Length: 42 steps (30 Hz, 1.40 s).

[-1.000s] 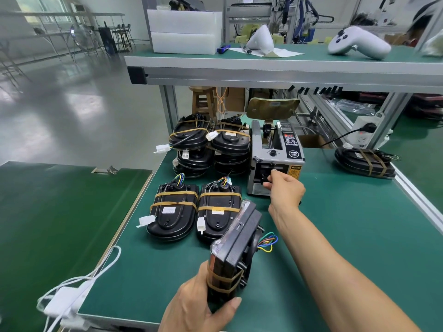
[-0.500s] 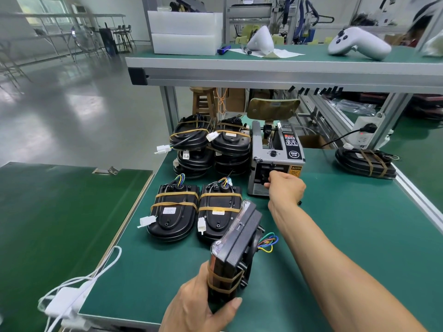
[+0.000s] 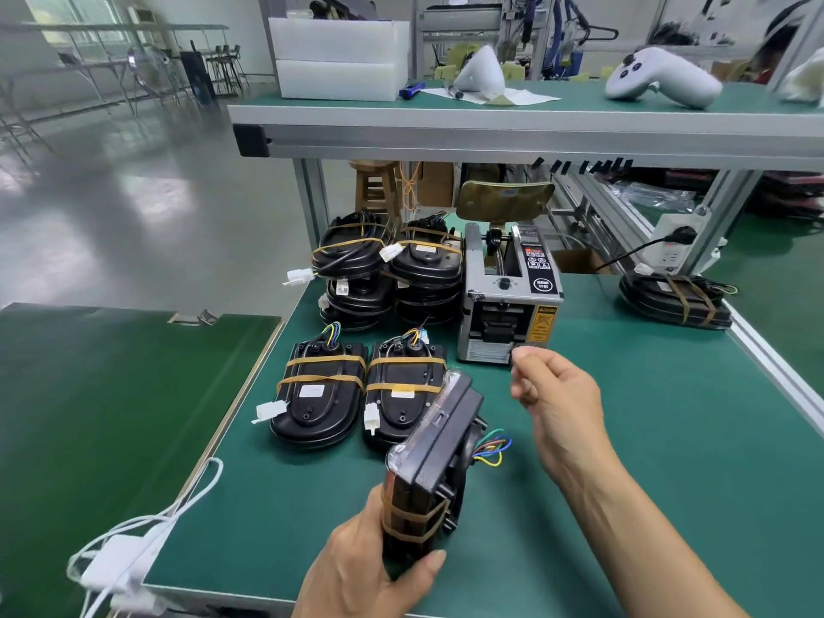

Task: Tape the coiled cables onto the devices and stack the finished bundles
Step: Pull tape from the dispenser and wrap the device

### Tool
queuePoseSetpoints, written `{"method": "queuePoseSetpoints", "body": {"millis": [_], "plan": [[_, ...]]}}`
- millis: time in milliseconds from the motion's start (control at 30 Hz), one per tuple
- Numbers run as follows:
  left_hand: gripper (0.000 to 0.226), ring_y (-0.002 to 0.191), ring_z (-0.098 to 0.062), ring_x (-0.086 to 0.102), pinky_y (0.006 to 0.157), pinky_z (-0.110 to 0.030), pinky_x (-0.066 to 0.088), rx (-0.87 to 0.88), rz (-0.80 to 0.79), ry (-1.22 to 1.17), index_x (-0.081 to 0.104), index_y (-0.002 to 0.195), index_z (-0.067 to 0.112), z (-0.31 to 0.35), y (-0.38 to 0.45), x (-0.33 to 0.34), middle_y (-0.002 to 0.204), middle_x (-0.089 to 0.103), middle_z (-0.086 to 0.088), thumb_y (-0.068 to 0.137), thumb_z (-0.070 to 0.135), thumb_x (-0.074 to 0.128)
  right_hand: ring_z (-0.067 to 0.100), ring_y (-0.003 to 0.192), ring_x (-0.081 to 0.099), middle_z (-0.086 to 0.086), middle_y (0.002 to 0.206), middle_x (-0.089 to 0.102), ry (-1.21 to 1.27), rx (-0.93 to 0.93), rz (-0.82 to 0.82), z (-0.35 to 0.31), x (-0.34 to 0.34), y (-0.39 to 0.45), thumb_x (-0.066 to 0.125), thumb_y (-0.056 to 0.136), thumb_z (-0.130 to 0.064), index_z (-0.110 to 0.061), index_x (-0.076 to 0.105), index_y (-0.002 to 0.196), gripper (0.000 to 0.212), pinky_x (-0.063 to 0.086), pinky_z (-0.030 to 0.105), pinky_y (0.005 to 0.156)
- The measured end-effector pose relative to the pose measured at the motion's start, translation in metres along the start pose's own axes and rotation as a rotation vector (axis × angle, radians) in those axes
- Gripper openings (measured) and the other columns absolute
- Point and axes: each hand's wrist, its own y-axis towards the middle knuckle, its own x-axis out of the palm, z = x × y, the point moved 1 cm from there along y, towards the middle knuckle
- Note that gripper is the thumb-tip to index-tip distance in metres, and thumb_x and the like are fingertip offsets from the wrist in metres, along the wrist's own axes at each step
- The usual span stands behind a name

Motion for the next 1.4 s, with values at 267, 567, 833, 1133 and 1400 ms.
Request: {"method": "queuePoseSetpoints", "body": {"millis": [267,567,833,1133,1400], "plan": [[0.094,0.103,-0.005,0.074,0.080,-0.013,0.055,0.008,0.014,-0.001,0.023,0.153,0.074,-0.001,0.000,0.000,0.117,0.066,0.037,0.076,0.064,0.077,0.016,0.061,0.052,0.005,0.065,0.059,0.036,-0.070,-0.233,-0.046,-0.008,-0.058,0.073,0.088,-0.011,-0.020,0.075,0.074,0.017,0.048,0.024,0.069],[0.083,0.076,0.002,0.076,0.071,-0.024,0.062,-0.019,-0.027,-0.041,0.033,0.145,0.074,-0.008,-0.003,0.002,0.097,0.072,0.037,0.076,0.062,0.079,0.009,0.075,0.063,-0.008,0.078,0.071,-0.422,-0.398,-0.222,-0.059,-0.011,-0.084,0.071,0.081,-0.044,-0.030,0.074,0.087,0.015,0.050,0.020,0.074],[0.080,0.095,0.003,0.074,0.082,-0.013,0.055,-0.012,-0.015,-0.043,0.032,0.140,0.078,-0.008,-0.003,0.003,0.104,0.072,0.037,0.076,0.062,0.079,0.007,0.067,0.056,0.001,0.072,0.067,-0.419,-0.308,-0.276,-0.057,-0.005,-0.075,0.071,0.084,-0.036,-0.026,0.071,0.082,0.010,0.044,0.013,0.064],[0.073,0.097,-0.002,0.074,0.086,-0.029,0.059,-0.001,-0.042,-0.079,0.039,0.139,0.069,-0.006,-0.002,0.003,0.107,0.074,0.028,0.080,0.061,0.080,0.016,0.076,0.064,0.000,0.094,0.078,-0.663,-0.171,-0.448,-0.070,0.008,-0.044,0.067,0.074,-0.051,-0.034,0.074,0.085,0.021,0.056,0.052,0.085],[0.079,0.095,0.002,0.072,0.083,-0.024,0.058,0.002,-0.054,-0.067,0.034,0.144,0.071,-0.007,-0.003,0.003,0.108,0.073,0.029,0.081,0.062,0.080,-0.001,0.107,0.070,-0.023,0.117,0.073,-0.668,-0.094,-0.569,-0.067,0.010,-0.052,0.077,0.087,-0.030,-0.028,0.076,0.077,0.010,0.052,0.036,0.102]]}}
